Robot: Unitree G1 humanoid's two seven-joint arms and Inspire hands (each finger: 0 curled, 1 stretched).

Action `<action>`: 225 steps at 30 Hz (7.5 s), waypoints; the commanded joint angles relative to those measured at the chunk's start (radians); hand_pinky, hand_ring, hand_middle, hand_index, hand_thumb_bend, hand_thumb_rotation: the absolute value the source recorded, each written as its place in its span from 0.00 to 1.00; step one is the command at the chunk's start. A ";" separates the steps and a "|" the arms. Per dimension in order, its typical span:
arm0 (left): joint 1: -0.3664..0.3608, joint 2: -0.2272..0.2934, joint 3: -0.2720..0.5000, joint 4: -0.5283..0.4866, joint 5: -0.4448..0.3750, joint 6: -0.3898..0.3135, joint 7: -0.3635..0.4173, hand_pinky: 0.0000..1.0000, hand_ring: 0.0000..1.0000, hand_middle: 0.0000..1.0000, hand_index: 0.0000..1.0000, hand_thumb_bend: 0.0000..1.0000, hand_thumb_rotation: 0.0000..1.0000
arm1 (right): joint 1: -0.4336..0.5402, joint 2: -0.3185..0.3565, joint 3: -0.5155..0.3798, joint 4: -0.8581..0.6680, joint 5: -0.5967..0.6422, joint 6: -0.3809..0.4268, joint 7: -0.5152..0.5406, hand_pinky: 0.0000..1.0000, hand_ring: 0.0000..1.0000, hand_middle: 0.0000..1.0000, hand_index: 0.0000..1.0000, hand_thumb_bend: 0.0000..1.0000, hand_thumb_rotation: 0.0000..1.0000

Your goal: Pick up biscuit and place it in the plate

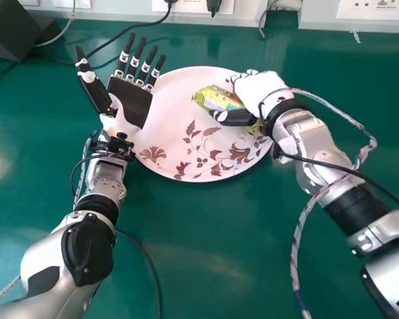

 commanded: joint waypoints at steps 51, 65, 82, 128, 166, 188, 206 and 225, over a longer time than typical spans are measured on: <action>0.037 -0.012 -0.001 0.018 0.007 -0.003 0.034 0.81 0.80 0.89 0.93 0.99 0.65 | 0.248 0.008 -0.247 -0.347 0.027 -0.003 -0.208 1.00 1.00 1.00 1.00 0.82 0.96; 0.037 -0.008 -0.006 0.018 0.010 -0.004 0.033 0.82 0.83 0.90 0.98 0.97 0.73 | 0.315 -0.002 -0.354 -0.395 0.116 -0.033 -0.240 1.00 1.00 1.00 1.00 0.82 0.99; 0.036 -0.010 -0.013 0.018 0.018 -0.012 0.059 0.79 0.79 0.87 0.97 0.94 0.71 | 0.369 0.005 -0.439 -0.451 0.175 -0.038 -0.271 1.00 1.00 1.00 1.00 0.82 0.97; 0.038 0.000 -0.014 0.018 0.021 -0.006 0.049 0.78 0.86 0.93 1.00 0.98 0.92 | 0.493 0.022 -0.718 -0.241 0.876 -0.605 -0.256 1.00 1.00 1.00 1.00 0.79 0.98; 0.033 0.006 0.001 0.020 -0.002 0.004 0.056 0.64 0.77 0.88 0.97 0.99 0.90 | 0.368 0.174 -0.849 -0.048 1.539 -0.619 0.172 1.00 1.00 1.00 1.00 0.70 0.96; 0.030 0.002 -0.008 0.020 0.008 -0.015 0.106 0.60 0.74 0.92 1.00 1.00 0.95 | 0.275 0.211 -0.949 0.127 1.757 -0.412 0.385 1.00 1.00 1.00 1.00 0.71 0.95; 0.029 0.006 -0.002 0.020 0.001 -0.011 0.098 0.55 0.72 0.93 1.00 1.00 0.97 | 0.247 0.220 -0.982 0.169 1.764 -0.355 0.455 1.00 1.00 1.00 1.00 0.68 0.91; 0.027 0.007 0.002 0.019 -0.004 0.001 0.105 0.55 0.73 0.93 1.00 1.00 0.95 | 0.254 0.214 -0.982 0.156 1.752 -0.350 0.455 1.00 1.00 1.00 0.98 0.69 0.89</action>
